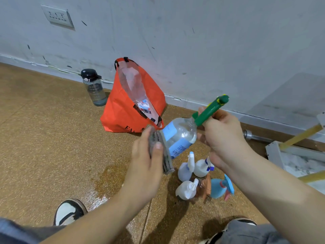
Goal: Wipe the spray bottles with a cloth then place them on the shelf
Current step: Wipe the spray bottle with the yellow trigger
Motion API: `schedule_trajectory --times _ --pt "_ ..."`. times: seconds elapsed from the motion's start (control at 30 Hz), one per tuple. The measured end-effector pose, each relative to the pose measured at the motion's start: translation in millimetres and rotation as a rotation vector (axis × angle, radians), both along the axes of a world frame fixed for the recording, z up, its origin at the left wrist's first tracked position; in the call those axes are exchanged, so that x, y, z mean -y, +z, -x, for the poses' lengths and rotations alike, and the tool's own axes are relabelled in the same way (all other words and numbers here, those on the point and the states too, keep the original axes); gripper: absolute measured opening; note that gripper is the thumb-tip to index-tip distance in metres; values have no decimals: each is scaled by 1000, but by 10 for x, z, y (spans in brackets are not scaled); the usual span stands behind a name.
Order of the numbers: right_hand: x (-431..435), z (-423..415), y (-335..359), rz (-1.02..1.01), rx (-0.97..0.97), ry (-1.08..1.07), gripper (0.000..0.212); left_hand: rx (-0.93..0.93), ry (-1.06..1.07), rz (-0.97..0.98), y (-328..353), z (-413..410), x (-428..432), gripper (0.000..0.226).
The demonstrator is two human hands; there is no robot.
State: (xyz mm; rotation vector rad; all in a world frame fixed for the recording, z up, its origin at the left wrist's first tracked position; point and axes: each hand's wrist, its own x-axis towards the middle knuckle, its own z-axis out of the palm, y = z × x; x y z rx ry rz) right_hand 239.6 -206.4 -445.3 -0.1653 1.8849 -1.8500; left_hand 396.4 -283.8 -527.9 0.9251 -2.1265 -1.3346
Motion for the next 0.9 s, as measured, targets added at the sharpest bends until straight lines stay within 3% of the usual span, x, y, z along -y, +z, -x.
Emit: schedule_trajectory --times 0.13,0.23,0.33,0.47,0.53,0.67,0.9 --pt "5 -96 35 18 29 68 18 -54 -175 552 186 9 -55 59" --pt "9 -185 58 29 -7 126 20 -138 -253 582 122 -21 126 58" --pt "13 -139 63 15 -68 91 23 -142 -147 213 102 -69 170 54" --pt "5 -22 52 -17 -47 15 19 -188 31 -821 72 -21 105 40" --pt "-2 1 51 -21 -17 21 15 -300 22 -1119 71 19 90 48" --pt "-9 14 129 -15 -11 143 9 -297 73 -1121 255 92 139 47" --pt "-78 92 230 75 24 512 24 -41 65 -1048 202 34 240 59"
